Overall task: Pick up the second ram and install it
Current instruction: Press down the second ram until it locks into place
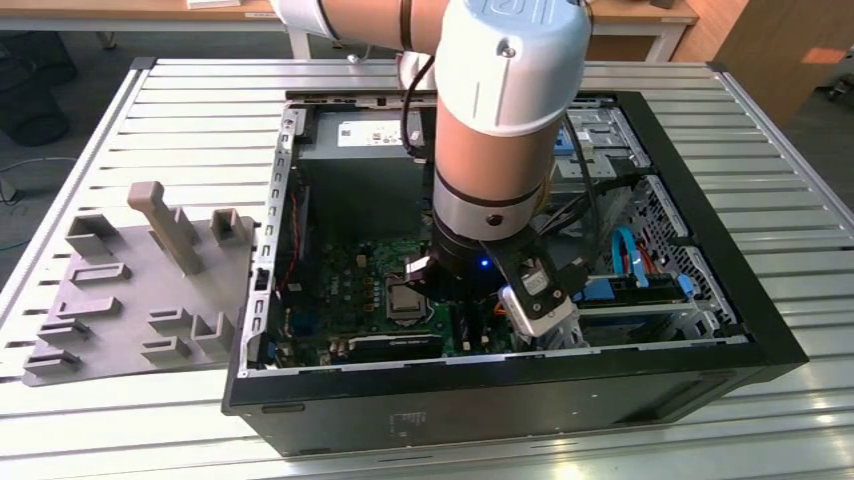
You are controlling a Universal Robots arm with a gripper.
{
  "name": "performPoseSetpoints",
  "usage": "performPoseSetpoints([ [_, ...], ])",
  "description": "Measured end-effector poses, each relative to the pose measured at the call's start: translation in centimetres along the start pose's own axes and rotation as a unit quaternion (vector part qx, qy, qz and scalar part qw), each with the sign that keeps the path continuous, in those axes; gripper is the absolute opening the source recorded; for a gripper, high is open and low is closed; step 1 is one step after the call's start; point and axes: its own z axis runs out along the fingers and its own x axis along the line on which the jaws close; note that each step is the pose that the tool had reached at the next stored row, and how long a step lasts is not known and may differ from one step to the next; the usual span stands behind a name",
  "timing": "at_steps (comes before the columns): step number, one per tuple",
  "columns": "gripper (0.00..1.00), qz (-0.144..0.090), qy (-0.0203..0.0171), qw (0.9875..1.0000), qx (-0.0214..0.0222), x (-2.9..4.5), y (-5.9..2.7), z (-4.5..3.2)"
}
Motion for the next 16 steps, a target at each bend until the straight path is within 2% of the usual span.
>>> performPoseSetpoints([
  [16, 0.11, 0.000, 0.0000, 1.0000, -0.0004, 0.01, -0.02, 0.27],
])
